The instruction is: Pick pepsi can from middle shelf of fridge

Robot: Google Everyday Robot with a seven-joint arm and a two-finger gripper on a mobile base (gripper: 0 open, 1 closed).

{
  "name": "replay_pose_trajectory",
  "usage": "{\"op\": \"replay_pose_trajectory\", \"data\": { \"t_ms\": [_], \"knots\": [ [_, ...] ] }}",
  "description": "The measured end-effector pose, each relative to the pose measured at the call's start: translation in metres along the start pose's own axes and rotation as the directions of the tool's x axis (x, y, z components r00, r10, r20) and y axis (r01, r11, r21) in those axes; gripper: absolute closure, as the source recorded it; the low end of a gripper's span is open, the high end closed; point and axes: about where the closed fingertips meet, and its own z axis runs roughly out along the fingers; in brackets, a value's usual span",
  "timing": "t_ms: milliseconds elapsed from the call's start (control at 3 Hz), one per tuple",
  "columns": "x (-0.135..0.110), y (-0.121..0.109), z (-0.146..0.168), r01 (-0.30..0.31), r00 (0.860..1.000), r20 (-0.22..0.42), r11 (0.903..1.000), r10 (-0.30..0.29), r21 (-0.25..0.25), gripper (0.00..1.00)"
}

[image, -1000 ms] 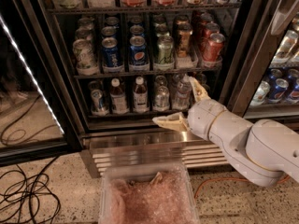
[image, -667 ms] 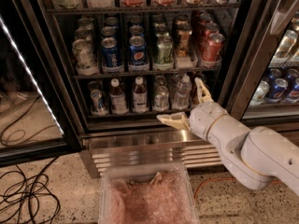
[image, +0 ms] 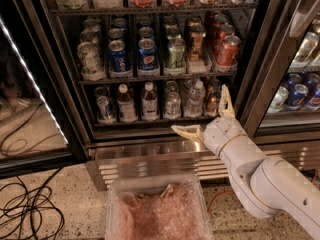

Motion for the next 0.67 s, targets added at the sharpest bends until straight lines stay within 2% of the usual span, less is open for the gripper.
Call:
{"op": "replay_pose_trajectory", "data": {
  "t_ms": [667],
  "knots": [
    [-0.0035, 0.002, 0.0091, -0.006, 1.0, 0.022, 0.9998, 0.007, -0.021, 0.0]
  ]
}}
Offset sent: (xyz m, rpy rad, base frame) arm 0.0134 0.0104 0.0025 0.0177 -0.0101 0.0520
